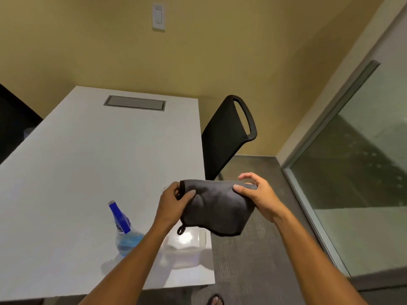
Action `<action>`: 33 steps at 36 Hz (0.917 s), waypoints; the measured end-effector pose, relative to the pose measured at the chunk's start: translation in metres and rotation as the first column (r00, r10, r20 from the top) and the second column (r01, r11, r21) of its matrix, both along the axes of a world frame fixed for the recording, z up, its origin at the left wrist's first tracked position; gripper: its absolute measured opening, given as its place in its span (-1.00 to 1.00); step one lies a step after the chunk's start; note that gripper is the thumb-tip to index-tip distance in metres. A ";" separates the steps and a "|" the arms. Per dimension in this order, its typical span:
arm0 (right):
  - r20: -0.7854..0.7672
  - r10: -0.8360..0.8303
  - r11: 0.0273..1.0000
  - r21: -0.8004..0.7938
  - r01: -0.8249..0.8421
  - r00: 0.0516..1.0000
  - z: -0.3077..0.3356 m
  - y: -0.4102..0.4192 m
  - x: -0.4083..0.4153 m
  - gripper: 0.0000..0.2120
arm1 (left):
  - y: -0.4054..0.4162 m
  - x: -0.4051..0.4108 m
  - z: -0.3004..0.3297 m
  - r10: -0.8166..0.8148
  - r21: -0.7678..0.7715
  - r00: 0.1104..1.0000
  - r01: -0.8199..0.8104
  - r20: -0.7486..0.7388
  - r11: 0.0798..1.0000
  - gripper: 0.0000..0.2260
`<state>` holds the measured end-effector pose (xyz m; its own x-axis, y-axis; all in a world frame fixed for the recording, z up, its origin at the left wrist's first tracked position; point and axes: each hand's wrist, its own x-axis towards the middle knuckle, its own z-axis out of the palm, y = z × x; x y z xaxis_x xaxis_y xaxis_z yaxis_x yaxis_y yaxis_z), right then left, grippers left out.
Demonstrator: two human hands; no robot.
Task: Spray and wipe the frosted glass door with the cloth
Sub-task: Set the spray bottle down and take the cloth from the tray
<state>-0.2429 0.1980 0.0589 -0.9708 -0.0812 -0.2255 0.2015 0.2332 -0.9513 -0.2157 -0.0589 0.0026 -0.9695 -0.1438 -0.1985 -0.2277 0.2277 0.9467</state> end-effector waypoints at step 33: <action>0.216 -0.385 0.487 -0.778 0.396 0.897 -0.029 0.131 0.176 -0.59 | 0.205 0.030 0.119 -0.580 0.336 0.814 0.550 -0.013 0.765 -0.63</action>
<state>-0.0668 0.3292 0.0300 -0.9472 0.1577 -0.2790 0.0878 -0.7096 -0.6991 -0.1860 0.1461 0.1216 -0.8321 0.5081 -0.2225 -0.2349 0.0406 0.9712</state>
